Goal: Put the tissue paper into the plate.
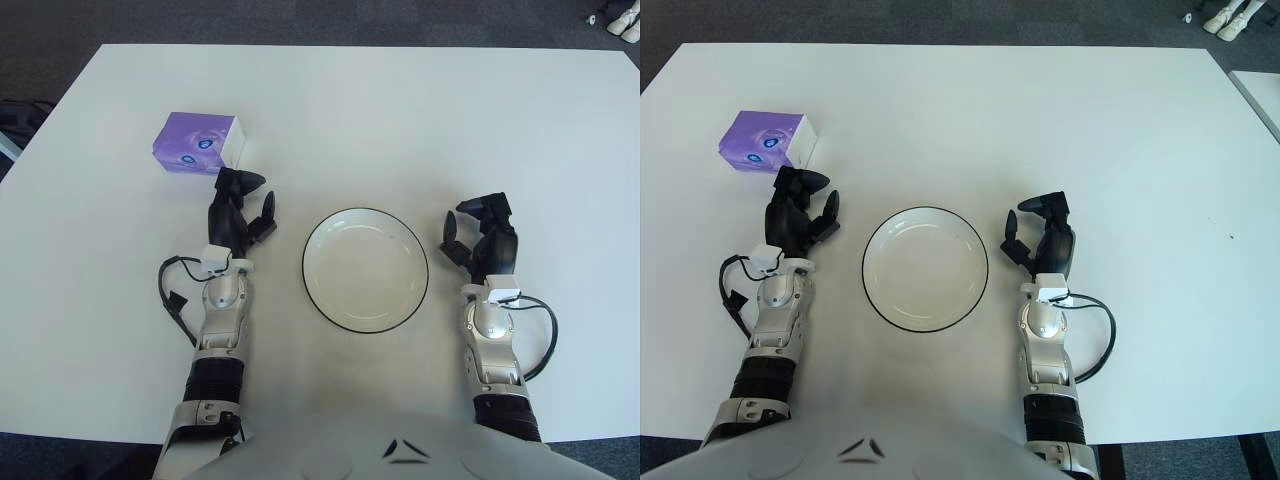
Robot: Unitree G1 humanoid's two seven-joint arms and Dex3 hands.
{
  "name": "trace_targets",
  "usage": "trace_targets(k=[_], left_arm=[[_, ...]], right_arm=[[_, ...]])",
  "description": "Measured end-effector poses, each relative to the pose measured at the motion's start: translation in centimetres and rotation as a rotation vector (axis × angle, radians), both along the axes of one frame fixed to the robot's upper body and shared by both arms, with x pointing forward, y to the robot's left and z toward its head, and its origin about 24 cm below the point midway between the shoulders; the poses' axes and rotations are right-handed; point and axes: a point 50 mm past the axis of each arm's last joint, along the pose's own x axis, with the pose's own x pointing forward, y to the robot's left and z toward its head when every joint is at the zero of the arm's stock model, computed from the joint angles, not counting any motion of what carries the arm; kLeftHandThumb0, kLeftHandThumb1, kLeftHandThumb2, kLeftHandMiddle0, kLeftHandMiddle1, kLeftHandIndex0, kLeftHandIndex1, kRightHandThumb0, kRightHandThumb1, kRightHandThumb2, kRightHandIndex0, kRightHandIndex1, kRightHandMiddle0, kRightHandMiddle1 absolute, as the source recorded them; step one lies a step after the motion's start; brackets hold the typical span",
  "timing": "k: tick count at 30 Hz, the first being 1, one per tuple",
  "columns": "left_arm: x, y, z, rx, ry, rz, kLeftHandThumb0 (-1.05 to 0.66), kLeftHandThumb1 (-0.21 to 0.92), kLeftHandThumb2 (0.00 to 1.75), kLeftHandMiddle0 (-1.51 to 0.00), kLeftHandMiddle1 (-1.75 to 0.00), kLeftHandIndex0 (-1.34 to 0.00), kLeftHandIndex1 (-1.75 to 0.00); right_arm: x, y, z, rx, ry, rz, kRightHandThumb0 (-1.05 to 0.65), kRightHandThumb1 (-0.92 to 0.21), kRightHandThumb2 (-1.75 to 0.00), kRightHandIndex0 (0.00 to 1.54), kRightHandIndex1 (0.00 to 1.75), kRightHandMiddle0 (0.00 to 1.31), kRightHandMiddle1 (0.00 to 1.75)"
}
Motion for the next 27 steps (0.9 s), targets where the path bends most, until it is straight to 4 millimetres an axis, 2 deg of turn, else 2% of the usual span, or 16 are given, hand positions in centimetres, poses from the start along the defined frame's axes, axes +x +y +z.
trace_targets(k=[16, 17, 21, 27], left_arm=[[0.0, 0.1, 0.3, 0.005, -0.034, 0.0, 0.0, 0.73, 0.69, -0.42, -1.37, -0.31, -1.75], [0.0, 0.1, 0.4, 0.01, -0.041, 0.0, 0.0, 0.78, 0.62, -0.4, -1.38, -0.27, -1.75], [-0.1, 0.0, 1.0, 0.085, -0.085, 0.023, 0.0, 0.89, 0.48, -0.36, -1.42, -0.19, -1.75], [-0.2, -0.4, 1.8, 0.213, -0.159, 0.05, 0.0, 0.92, 0.45, -0.33, -1.45, -0.15, -1.75]], right_arm=[[0.0, 0.0, 0.0, 0.0, -0.001, 0.003, -0.4, -0.58, -0.99, 0.53, 1.32, 0.4, 1.75], [0.0, 0.0, 0.0, 0.0, -0.001, 0.003, -0.4, -0.58, -0.99, 0.53, 1.33, 0.4, 1.75], [0.0, 0.1, 0.0, 0.0, 0.002, 0.005, -0.4, -0.59, -0.98, 0.53, 1.33, 0.39, 1.75], [0.1, 0.2, -0.1, 0.003, 0.011, 0.007, -0.4, -0.6, -0.98, 0.53, 1.33, 0.39, 1.75]])
